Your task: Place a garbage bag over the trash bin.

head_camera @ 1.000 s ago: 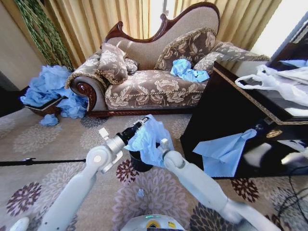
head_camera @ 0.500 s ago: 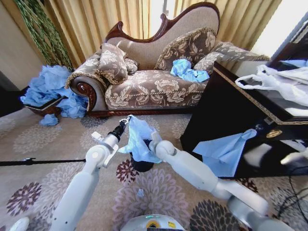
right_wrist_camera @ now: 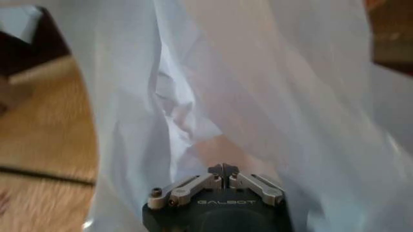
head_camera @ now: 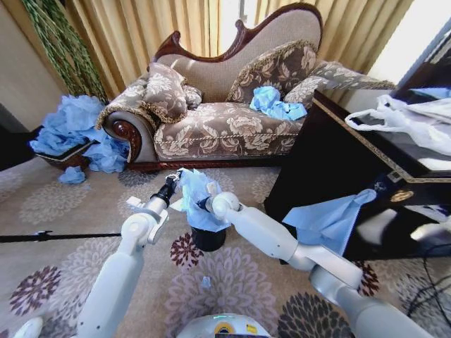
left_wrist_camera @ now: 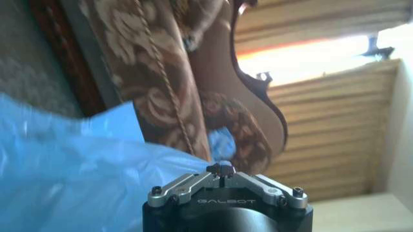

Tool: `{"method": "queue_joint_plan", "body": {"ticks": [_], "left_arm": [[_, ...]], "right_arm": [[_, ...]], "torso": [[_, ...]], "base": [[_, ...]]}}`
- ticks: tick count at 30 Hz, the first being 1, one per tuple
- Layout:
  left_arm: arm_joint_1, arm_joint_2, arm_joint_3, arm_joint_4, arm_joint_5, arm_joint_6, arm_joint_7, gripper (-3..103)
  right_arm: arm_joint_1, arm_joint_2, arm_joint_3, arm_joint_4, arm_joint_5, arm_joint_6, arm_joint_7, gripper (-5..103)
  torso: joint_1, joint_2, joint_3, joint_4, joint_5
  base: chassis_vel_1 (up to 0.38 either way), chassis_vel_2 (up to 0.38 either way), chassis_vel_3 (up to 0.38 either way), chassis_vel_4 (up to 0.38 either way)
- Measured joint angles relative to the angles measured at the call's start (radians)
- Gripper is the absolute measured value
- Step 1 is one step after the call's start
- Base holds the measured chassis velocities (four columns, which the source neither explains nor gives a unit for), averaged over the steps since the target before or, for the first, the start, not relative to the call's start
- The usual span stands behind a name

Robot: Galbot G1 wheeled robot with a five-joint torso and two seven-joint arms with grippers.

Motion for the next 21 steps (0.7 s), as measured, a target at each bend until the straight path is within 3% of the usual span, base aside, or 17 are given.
{"method": "queue_joint_plan", "body": {"ticks": [1, 7, 13, 21], "left_arm": [[0.009, 0.003, 0.02, -0.031, 0.005, 0.0, -0.007, 0], [0.061, 0.013, 0.082, -0.141, 0.049, -0.001, -0.014, 0], [0.099, 0.026, 0.111, -0.233, 0.059, 0.002, -0.02, 0], [0.095, 0.033, 0.103, -0.261, 0.061, -0.005, -0.035, 0]], "right_arm": [[-0.019, 0.0, 0.01, 0.003, -0.036, 0.051, -0.012, 0], [-0.08, -0.006, 0.052, 0.047, -0.11, 0.146, -0.055, 0], [-0.143, 0.006, 0.1, 0.052, -0.272, 0.326, -0.14, 0], [-0.221, 0.053, 0.133, 0.046, -0.408, 0.476, -0.097, 0]], "torso": [[0.0, 0.0, 0.0, 0.0, 0.0], [0.0, 0.0, 0.0, 0.0004, -0.0001], [0.0, 0.0, 0.0, 0.0003, -0.0001], [0.0, 0.0, 0.0, 0.0004, -0.0003]], "base": [[0.0, 0.0, 0.0, 0.0], [0.0, 0.0, 0.0, 0.0], [0.0, 0.0, 0.0, 0.0], [0.0, 0.0, 0.0, 0.0]]}}
